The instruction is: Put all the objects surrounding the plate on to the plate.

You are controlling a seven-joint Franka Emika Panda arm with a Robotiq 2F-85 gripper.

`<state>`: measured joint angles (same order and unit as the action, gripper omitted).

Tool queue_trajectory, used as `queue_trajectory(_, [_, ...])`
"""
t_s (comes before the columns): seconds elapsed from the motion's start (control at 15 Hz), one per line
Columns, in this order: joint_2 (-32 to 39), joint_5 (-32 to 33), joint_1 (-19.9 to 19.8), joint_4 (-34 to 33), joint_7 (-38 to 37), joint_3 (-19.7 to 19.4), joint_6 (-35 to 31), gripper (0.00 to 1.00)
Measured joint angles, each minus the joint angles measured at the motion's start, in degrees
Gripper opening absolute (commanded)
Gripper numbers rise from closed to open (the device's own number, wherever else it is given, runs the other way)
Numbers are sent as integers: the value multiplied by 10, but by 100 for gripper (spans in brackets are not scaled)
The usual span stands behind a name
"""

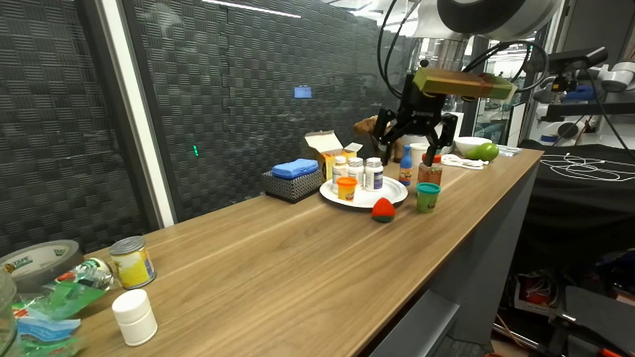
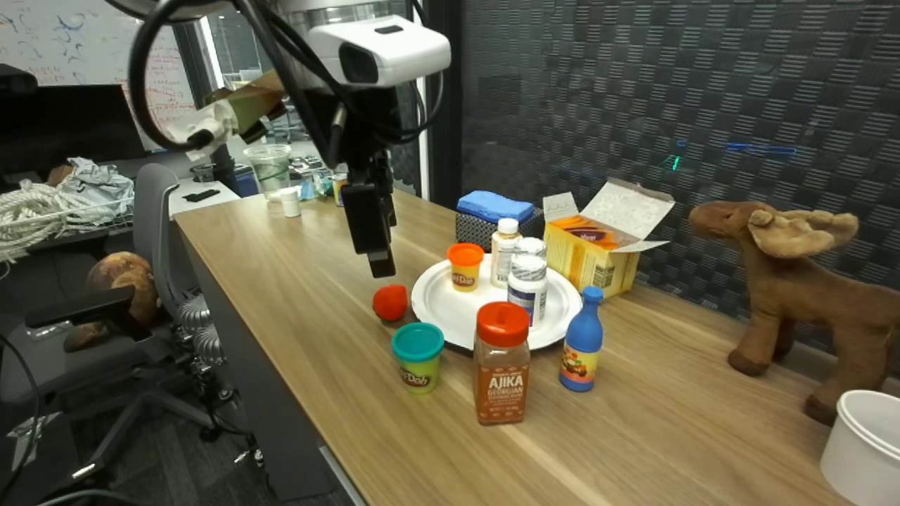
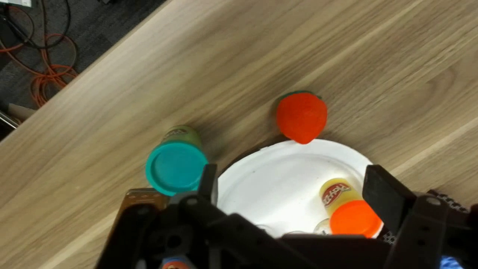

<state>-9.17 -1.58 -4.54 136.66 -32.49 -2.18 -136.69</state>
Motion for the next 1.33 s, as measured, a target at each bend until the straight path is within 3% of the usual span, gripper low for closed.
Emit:
queue_trajectory(0.47, [25,21,-40,0,-1,-16,0,100])
queue_trajectory(1.0, [77,46,-46,-2,-3,-28,1,99])
queue_trajectory(1.07, [82,46,-46,-3,-3,-30,1,75])
queue_trajectory(1.2, [91,46,-46,-8,-3,-32,-1,71])
queue_trajectory(1.33, [97,44,-46,-13,-3,-35,-1,53])
